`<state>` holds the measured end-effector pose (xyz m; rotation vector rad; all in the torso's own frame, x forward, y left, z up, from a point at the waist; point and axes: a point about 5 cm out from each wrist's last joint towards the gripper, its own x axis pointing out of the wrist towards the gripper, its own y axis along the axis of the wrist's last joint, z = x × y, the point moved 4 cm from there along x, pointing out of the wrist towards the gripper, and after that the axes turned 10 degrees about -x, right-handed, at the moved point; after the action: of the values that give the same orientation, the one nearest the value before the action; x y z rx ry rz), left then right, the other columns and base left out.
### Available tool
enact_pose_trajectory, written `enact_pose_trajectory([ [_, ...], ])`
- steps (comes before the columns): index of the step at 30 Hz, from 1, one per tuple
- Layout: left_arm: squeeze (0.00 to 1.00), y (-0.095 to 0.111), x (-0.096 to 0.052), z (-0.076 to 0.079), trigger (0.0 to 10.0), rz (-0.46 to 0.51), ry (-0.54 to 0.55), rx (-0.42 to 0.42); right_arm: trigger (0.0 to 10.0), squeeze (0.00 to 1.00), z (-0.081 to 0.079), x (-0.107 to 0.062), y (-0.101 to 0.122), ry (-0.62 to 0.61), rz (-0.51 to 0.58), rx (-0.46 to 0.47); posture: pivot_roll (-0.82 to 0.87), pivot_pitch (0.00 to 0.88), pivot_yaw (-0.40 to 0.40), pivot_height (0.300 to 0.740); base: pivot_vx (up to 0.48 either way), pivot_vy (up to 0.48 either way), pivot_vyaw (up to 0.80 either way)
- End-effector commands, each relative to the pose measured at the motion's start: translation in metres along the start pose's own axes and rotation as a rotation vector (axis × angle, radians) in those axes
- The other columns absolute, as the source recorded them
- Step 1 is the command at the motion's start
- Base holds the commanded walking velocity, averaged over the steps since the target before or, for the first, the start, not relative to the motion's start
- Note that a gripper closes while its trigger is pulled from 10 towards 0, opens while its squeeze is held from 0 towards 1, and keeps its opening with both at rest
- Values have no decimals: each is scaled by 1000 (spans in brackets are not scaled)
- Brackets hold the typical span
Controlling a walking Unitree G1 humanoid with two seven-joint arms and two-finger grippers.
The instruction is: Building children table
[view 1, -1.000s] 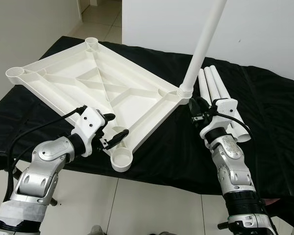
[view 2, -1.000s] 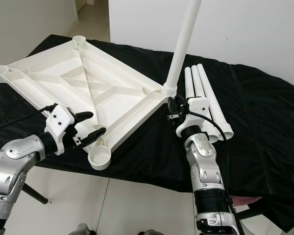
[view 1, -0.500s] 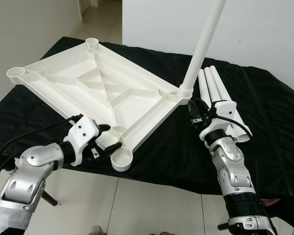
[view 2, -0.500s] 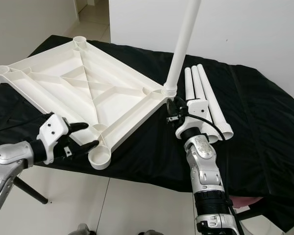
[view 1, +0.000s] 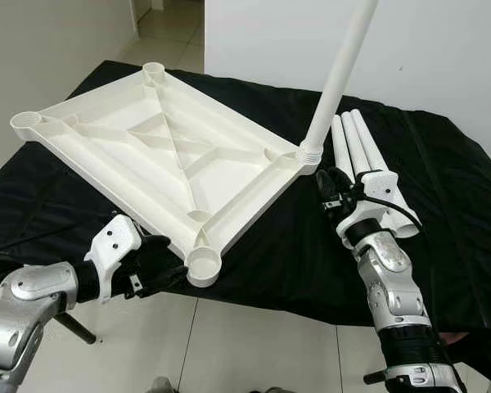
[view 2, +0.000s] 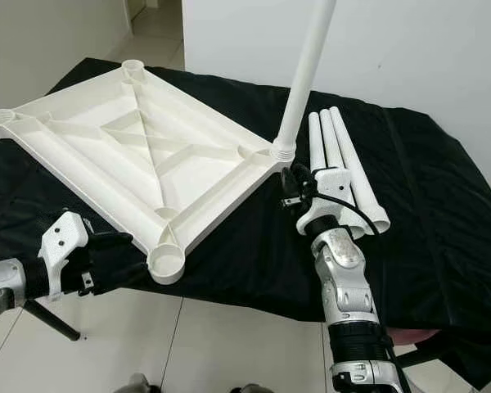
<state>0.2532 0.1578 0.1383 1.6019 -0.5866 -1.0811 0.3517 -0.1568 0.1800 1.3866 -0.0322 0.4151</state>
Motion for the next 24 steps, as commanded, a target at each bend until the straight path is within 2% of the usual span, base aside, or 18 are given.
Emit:
enact_pose_trajectory([
  [1,0,-6,4,7,10000,-41,-48,26,10000,0,3,-2,1,0,3,-11,16,79,-73,740,0,0,0],
  [5,0,-9,8,6,10000,-51,-41,37,10000,0,3,-2,1,-1,3,-13,9,73,-71,740,0,0,0],
  [7,0,-9,25,6,10000,-46,-47,65,10000,0,4,-3,2,-11,7,-16,-7,61,-63,740,0,0,0],
  [12,0,-7,31,7,10000,-33,-54,65,10000,0,5,-4,3,-16,9,-16,-16,58,-58,740,0,0,0],
  [18,0,1,47,12,10000,4,-86,67,10000,0,8,-7,3,-30,10,-23,-35,53,-44,740,0,0,0],
  [19,0,4,54,15,10000,20,-102,70,10000,0,9,-9,3,-36,9,-25,-40,50,-42,740,0,0,0],
  [22,0,6,61,18,10000,35,-114,75,10000,0,10,-10,3,-42,9,-28,-45,50,-42,740,0,0,0],
  [24,0,11,72,24,10000,63,-134,76,10000,0,11,-11,3,-47,9,-31,-53,47,-39,740,0,0,0],
])
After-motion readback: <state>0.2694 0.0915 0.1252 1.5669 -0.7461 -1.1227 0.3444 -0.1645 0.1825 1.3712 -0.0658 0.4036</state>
